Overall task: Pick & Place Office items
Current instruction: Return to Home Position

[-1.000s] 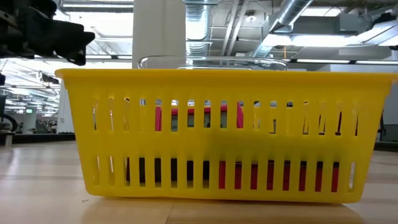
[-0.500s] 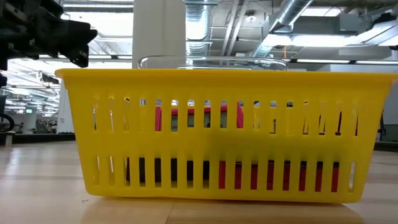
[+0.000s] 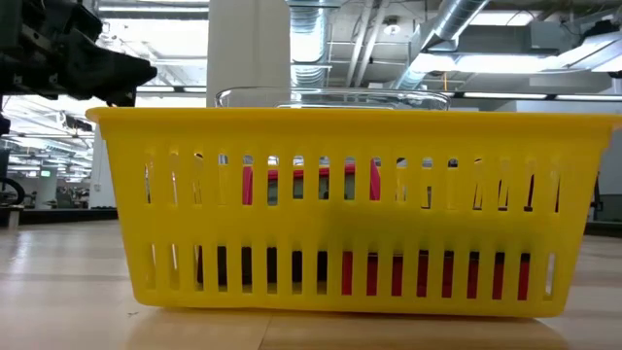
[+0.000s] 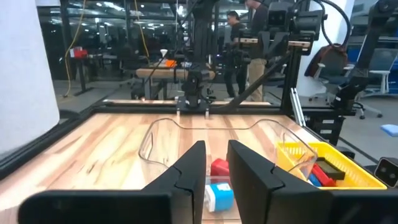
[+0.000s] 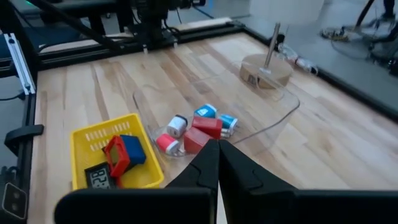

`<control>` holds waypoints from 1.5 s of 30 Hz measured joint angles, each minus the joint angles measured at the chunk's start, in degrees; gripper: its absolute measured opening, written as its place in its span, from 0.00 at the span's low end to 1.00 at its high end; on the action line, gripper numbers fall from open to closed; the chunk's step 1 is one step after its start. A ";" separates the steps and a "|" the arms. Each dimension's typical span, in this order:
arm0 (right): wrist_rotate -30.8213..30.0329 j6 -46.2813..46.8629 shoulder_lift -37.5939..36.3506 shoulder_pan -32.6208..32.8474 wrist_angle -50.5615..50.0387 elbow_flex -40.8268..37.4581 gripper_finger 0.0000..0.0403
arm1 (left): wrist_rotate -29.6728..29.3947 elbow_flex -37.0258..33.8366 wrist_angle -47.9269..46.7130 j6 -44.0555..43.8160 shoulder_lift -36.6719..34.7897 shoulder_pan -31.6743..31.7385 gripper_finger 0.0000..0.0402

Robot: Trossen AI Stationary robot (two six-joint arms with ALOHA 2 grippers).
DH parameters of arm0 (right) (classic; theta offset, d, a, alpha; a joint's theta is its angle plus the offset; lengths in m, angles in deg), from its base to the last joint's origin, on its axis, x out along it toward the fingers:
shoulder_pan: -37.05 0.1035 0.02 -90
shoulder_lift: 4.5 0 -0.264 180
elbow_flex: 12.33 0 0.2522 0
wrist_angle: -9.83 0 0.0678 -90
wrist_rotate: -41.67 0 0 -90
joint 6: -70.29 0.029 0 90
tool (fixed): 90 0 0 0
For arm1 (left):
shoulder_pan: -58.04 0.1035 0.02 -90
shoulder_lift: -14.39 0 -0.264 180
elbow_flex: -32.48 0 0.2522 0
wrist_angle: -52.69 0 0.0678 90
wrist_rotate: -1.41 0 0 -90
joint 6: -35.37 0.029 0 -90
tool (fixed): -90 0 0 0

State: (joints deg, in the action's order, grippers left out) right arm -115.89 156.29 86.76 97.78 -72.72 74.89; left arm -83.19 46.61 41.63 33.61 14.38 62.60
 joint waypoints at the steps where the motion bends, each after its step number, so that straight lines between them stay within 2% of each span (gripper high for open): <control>1: -0.52 -0.54 0.00 0.05 0.03 0.00 0.00 | 0.00 0.00 -0.07 -0.02 0.00 0.00 0.16; 4: -1.82 -0.97 0.00 0.04 -0.08 0.00 0.00 | 0.15 0.00 -0.02 -0.46 0.00 0.00 0.17; 8: -4.31 -3.34 -0.04 0.00 0.59 -0.54 0.00 | -0.81 0.00 -0.16 -5.88 0.45 0.00 0.17; 14: -10.17 0.41 -0.04 -0.15 5.15 -9.45 0.00 | -0.99 0.00 0.60 -7.32 2.66 0.00 0.16; 19: -9.47 2.27 -0.02 -2.23 13.60 -18.32 0.00 | -1.00 0.00 0.87 -7.27 4.32 0.00 0.17; 22: -7.75 -1.23 -0.02 -4.17 17.55 -20.77 0.00 | -1.01 0.00 0.87 -7.26 5.19 0.00 0.17; 26: -2.96 -12.86 -0.02 -8.12 23.26 -21.24 0.00 | -1.03 0.00 0.88 -7.21 6.23 0.00 0.17; 36: 9.60 -57.31 -0.04 -19.56 52.61 -22.23 0.00 | -1.07 0.00 0.96 -7.13 7.67 0.00 0.18; 38: 14.27 -67.35 -0.04 -21.67 63.00 -24.05 0.00 | -1.08 0.00 0.94 -7.13 7.67 0.00 0.17; 40: 21.71 -76.27 -0.04 -23.69 74.20 -26.56 0.00 | -1.08 0.00 0.96 -7.11 7.67 0.00 0.17; 43: 34.47 -84.33 -0.04 -27.07 86.50 -30.12 0.00 | -1.08 0.00 0.96 -7.11 7.67 0.00 0.17; 45: 39.06 -87.01 -0.19 -29.14 89.54 -31.83 0.00 | -1.08 0.00 0.96 -7.11 7.67 0.00 0.18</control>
State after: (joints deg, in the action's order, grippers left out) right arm -76.83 69.28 86.57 68.65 16.82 43.06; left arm -84.27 46.61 42.59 26.50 22.05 62.60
